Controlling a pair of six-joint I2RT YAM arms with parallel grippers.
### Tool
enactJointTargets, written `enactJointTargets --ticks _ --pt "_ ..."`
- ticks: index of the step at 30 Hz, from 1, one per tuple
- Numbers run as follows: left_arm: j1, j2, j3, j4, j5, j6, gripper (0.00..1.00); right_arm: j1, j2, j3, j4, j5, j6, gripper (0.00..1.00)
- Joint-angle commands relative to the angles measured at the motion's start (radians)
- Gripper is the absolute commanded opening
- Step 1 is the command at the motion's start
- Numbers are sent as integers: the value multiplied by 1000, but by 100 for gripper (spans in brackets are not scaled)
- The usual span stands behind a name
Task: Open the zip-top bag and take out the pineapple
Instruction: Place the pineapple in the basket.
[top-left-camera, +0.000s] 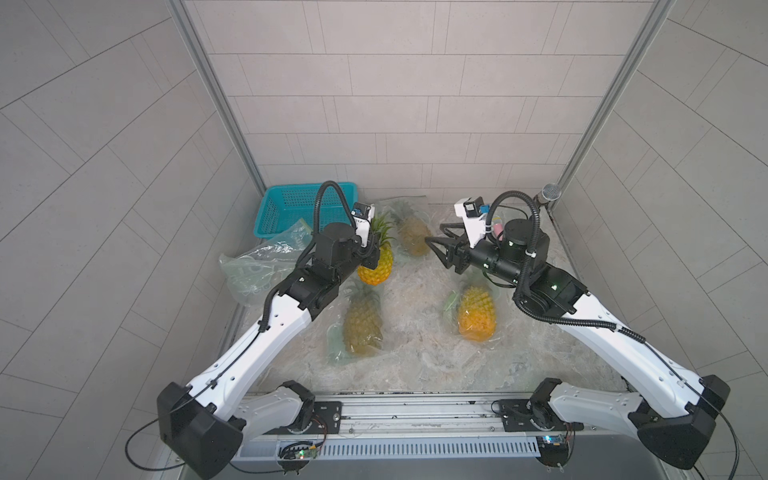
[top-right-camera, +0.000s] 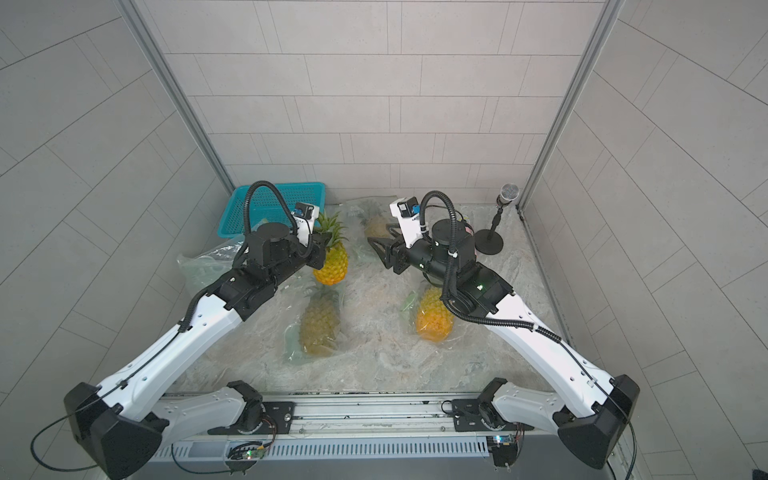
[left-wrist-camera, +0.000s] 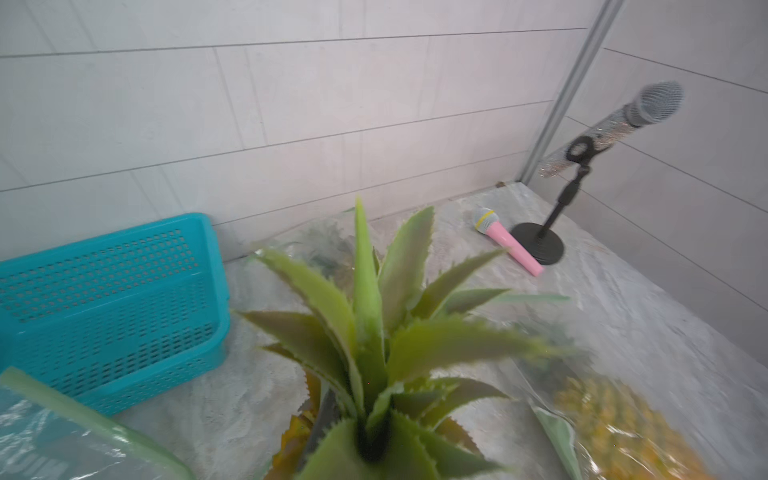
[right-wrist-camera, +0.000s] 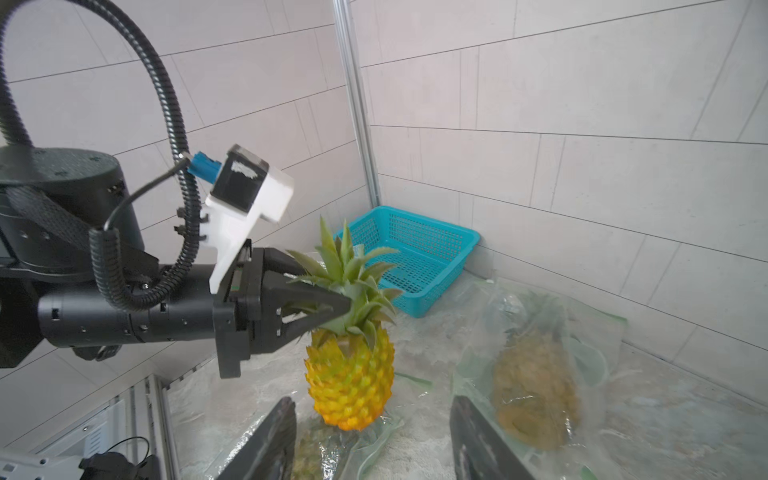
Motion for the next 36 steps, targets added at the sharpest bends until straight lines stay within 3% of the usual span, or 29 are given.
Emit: enactJointTargets --ticks 1,8,15,26,36 --pt "53 34 117 126 -210 -20 0 -12 -30 -10 4 56 -13 61" --pt "221 236 340 42 -246 -95 0 -29 -47 -18 -25 50 -7 61" --pt "349 469 573 -14 -160 -106 0 -38 -43 -1 -44 22 3 62" --pt "438 762 824 -31 -26 -30 0 -38 -49 -1 -62 29 12 62" --pt "465 888 882 30 39 35 0 -40 -49 5 -82 37 2 63"
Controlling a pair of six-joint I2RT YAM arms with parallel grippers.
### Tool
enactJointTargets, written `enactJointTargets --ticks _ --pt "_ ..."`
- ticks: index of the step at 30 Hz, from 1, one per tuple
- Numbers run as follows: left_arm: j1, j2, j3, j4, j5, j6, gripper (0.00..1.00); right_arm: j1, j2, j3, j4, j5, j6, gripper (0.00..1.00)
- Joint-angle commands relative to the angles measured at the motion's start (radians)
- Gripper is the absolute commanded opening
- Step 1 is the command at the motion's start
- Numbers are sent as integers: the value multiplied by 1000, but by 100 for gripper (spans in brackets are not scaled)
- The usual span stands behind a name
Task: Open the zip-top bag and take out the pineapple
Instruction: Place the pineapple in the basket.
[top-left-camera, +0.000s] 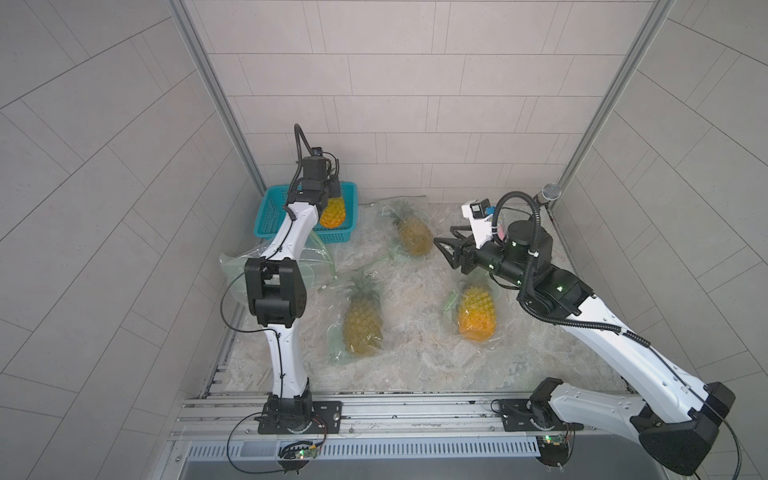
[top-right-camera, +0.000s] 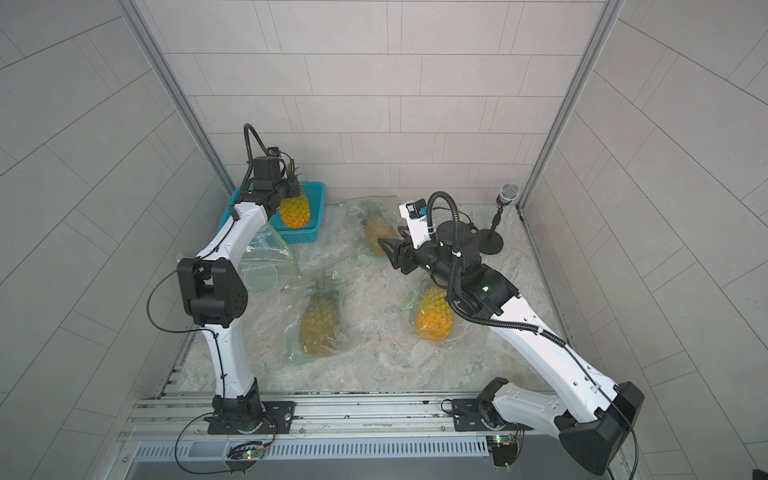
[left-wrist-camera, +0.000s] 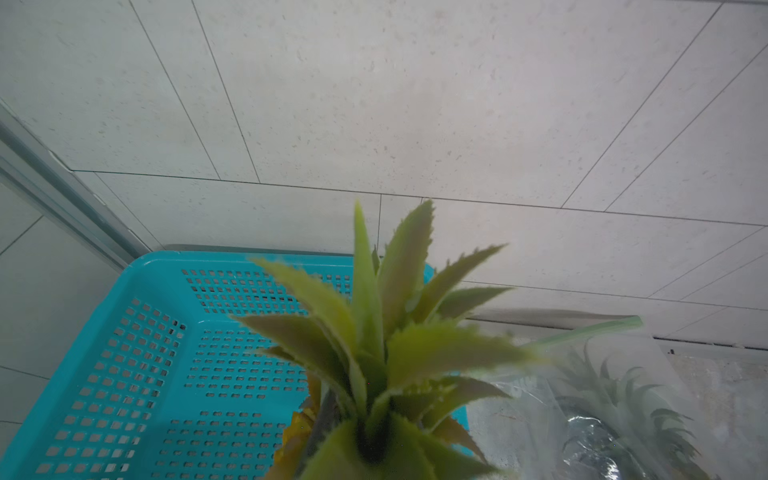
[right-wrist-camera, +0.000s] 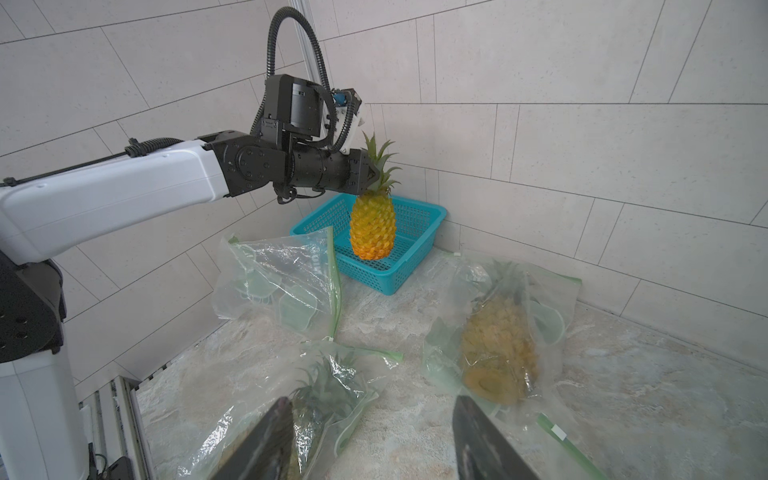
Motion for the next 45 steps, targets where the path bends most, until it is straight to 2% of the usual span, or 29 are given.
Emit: enactJointTargets --ticks 1,13,16,23,34,45 --pt "7 -5 42 126 26 44 0 -5 -23 20 -12 6 -4 63" --pt "18 51 -33 360 53 91 0 -4 -10 22 -12 -3 -3 63" --pt "19 66 -68 467 60 101 0 -5 -6 23 -12 -6 1 63" --pt "20 141 -57 592 60 101 0 -5 11 26 -4 -24 14 63" --pt "20 239 -32 653 37 134 0 -5 32 23 -6 -27 21 63" --pt "20 277 -49 709 37 153 0 -5 66 43 -23 -35 28 64"
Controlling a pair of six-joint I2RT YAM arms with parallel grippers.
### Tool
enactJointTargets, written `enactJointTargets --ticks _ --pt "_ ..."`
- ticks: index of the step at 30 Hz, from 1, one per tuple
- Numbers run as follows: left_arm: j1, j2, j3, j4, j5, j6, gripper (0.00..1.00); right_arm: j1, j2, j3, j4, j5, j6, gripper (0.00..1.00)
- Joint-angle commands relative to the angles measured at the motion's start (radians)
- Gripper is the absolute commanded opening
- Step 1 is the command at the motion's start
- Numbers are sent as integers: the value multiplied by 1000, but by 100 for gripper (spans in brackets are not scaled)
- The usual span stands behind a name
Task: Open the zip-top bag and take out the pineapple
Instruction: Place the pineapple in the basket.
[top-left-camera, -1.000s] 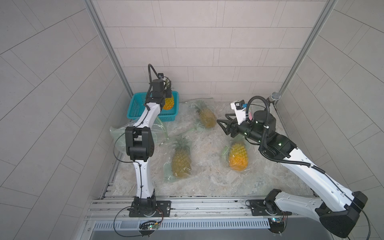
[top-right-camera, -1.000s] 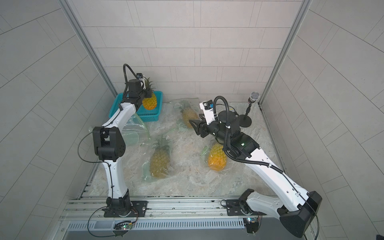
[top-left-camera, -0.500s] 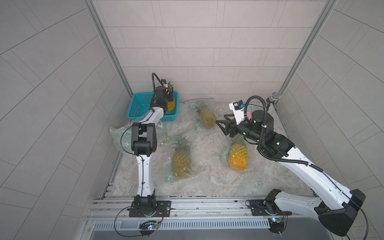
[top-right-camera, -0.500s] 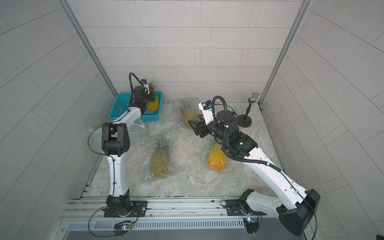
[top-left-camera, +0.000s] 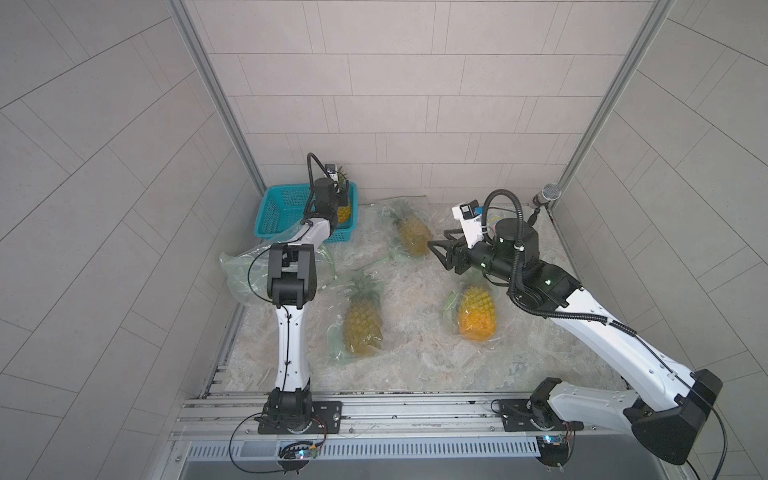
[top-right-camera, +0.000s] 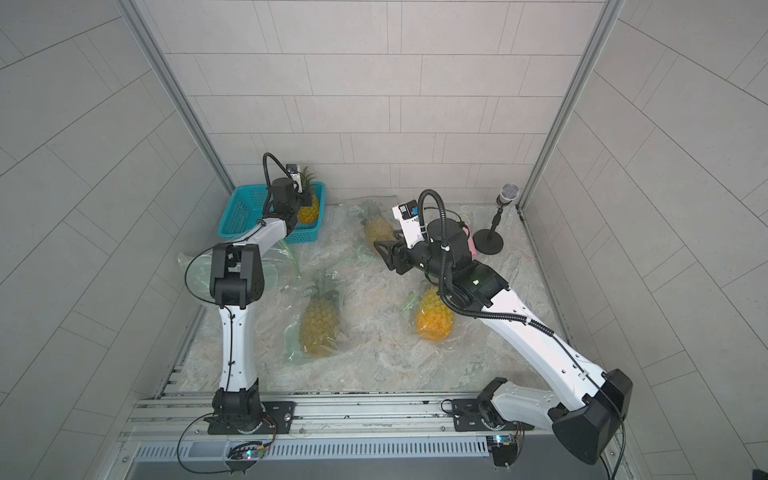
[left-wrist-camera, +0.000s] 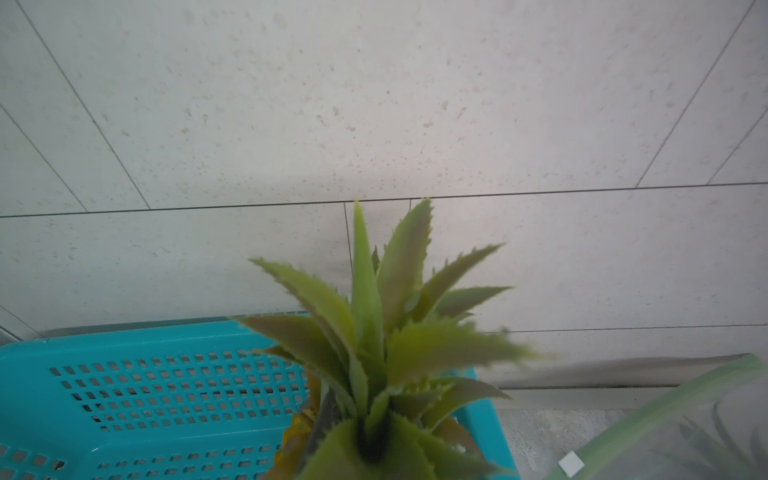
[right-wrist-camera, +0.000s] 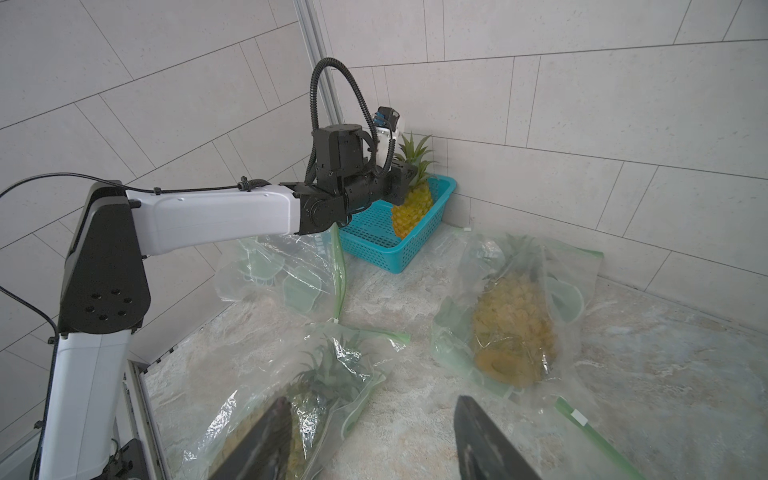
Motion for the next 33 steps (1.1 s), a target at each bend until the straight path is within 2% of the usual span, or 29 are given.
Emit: enactJointTargets --ticks 1,3,4,5,7,10,13,15,20,23,27,30,33 --pt "7 -3 18 115 -14 32 0 -4 3 30 0 -9 8 64" --pt "8 -5 4 115 -18 30 0 -4 6 29 2 -15 11 64" --pt "8 -9 -4 116 -19 37 6 -5 6 29 3 -17 13 64" --pt "8 -14 -19 122 -20 36 21 -5 7 29 2 -20 14 64" --pt "6 -31 -49 143 -19 42 44 -4 6 28 2 -21 16 64" --pt "8 -65 -87 157 -29 52 72 -5 -2 23 2 -19 18 64" --pt "8 -110 -129 169 -34 63 91 -4 -10 18 0 -19 20 64" --pt "7 -142 -157 170 -31 69 97 -5 -14 15 0 -20 23 64" --pt "8 -247 -240 142 -22 67 100 -5 -30 4 -7 -17 25 64" --pt "4 -329 -270 50 -16 57 100 -4 -43 -2 -20 -1 17 65" --pt "-1 -435 -224 -287 -38 -10 100 -6 -55 -2 -46 26 6 65" --pt "-2 -491 -152 -599 14 -92 100 -13 -50 8 -74 27 1 65" --pt "-2 -565 -163 -786 75 -171 100 -29 -43 18 -104 22 -1 66"
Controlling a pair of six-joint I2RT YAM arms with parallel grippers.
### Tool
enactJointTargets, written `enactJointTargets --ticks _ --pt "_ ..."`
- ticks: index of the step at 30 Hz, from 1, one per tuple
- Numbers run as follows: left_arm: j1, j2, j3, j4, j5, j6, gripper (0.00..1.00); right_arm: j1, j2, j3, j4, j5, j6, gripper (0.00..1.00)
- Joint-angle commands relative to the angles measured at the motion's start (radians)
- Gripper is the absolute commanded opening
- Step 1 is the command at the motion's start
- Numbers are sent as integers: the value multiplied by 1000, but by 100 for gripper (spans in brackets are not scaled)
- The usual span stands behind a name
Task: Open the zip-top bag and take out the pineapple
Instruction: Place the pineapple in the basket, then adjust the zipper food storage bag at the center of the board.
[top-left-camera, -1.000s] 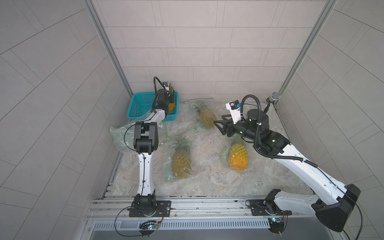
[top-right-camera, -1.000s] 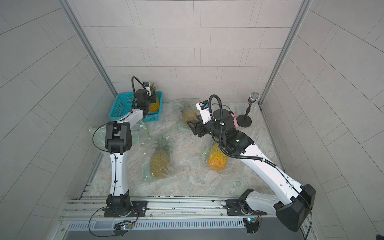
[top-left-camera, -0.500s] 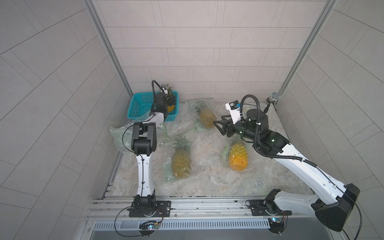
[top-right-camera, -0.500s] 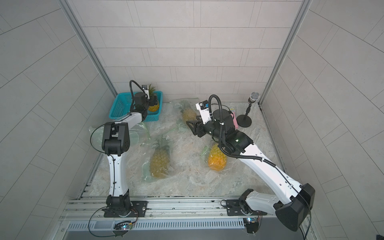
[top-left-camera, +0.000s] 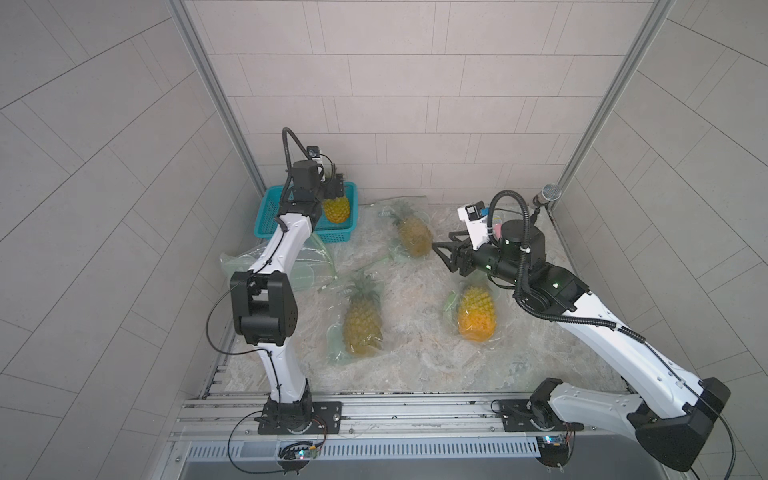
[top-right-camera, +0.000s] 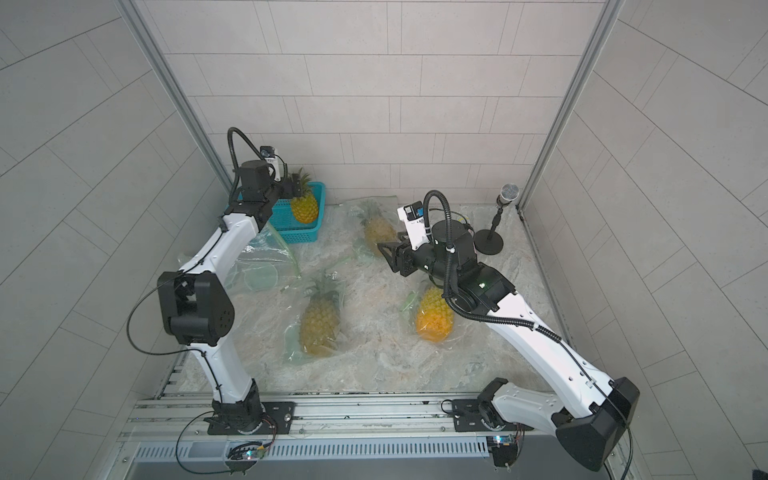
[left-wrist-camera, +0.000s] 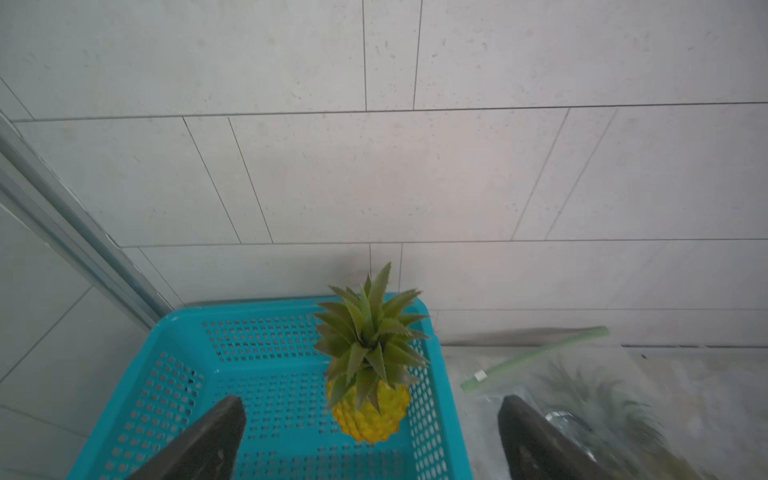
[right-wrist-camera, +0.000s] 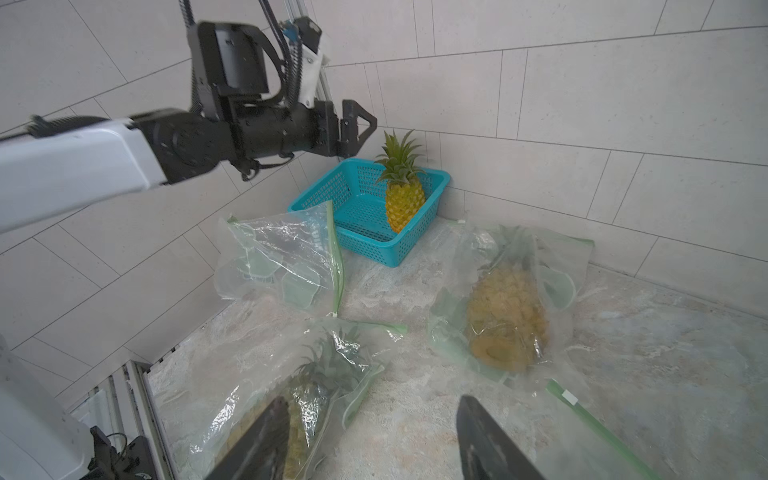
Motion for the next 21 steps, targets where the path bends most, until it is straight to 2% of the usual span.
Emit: enactJointTargets --ticks 1,5,7,12,17,21 --pt "-2 -83 -15 -346 76 -136 100 -21 -4 19 -52 7 -15 66" --pt "-3 -192 -104 -439 200 -229 93 -58 3 15 -95 -16 -28 66" --pt "-13 -246 -149 -484 220 -276 92 -80 5 8 -119 -21 -35 66" --pt "-46 -337 -205 -636 188 -271 90 -147 2 -23 -161 -64 -37 66" --pt "-88 -412 -309 -680 147 -249 89 -168 4 -52 -180 -81 -60 66" --pt "-120 -418 -355 -712 131 -238 88 -169 12 -63 -188 -98 -71 67"
